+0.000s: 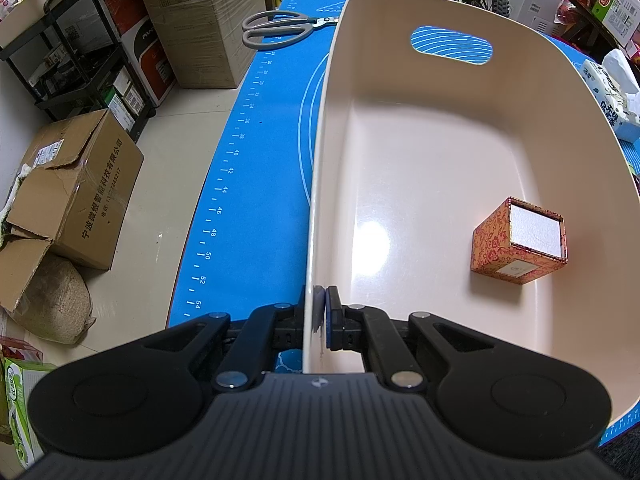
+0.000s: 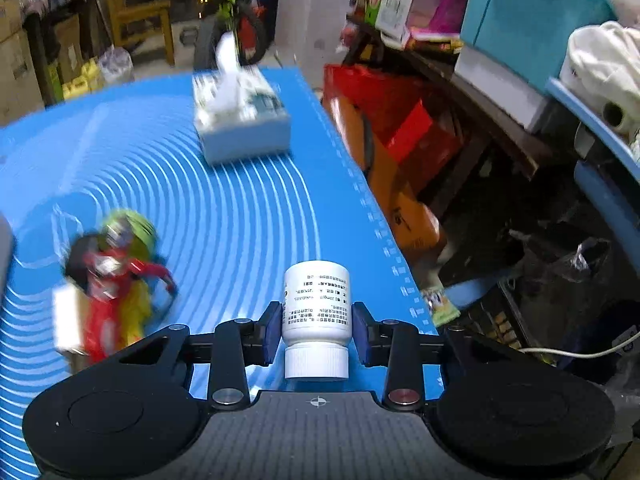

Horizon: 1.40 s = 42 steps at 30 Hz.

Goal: Organize rigid objects
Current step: 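Carry the white pill bottle into the bin with the right gripper and release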

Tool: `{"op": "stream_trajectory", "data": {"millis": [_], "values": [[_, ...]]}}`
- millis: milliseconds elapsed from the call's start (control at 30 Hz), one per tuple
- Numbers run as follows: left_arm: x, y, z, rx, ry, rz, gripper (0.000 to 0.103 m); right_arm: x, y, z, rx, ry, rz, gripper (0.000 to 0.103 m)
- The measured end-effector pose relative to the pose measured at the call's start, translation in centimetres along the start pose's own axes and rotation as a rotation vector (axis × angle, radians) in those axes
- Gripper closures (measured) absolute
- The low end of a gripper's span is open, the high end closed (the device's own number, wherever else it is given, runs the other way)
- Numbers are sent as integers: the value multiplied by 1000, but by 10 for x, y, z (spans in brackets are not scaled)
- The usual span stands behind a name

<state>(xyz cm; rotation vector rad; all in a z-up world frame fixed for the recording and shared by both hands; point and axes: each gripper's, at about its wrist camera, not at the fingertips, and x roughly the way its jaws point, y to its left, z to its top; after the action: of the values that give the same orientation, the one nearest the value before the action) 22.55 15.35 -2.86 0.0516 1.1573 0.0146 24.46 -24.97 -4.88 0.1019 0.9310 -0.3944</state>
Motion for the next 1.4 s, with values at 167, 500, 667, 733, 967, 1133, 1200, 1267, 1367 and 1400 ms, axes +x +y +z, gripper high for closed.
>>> {"op": "stream_trajectory", "data": {"millis": [167, 500, 667, 733, 967, 1133, 1200, 1267, 1367, 1400], "values": [[1, 0, 0, 2, 0, 0, 96, -32, 19, 11, 2, -84, 67, 59], [1, 0, 1, 1, 2, 3, 96, -90, 83, 21, -70, -224, 242, 59], [0, 0, 1, 1, 2, 4, 96, -107, 117, 21, -116, -259, 321, 59], [1, 0, 1, 2, 2, 4, 96, -114, 132, 18, -156, -278, 340, 59], [-2, 0, 2, 2, 3, 5, 96, -130, 187, 11, -248, -290, 443, 59], [-3, -1, 3, 4, 3, 9, 96, -139, 223, 4, -310, -288, 498, 59], [-3, -2, 3, 4, 4, 8, 96, -140, 235, 0, -331, -272, 516, 59], [-3, -1, 3, 4, 3, 7, 96, -138, 245, -4, -349, -250, 530, 59], [-3, -2, 3, 4, 3, 9, 96, -132, 257, -11, -380, -207, 544, 59], [-3, -2, 3, 4, 3, 10, 96, -130, 261, -13, -391, -192, 548, 59]]}}
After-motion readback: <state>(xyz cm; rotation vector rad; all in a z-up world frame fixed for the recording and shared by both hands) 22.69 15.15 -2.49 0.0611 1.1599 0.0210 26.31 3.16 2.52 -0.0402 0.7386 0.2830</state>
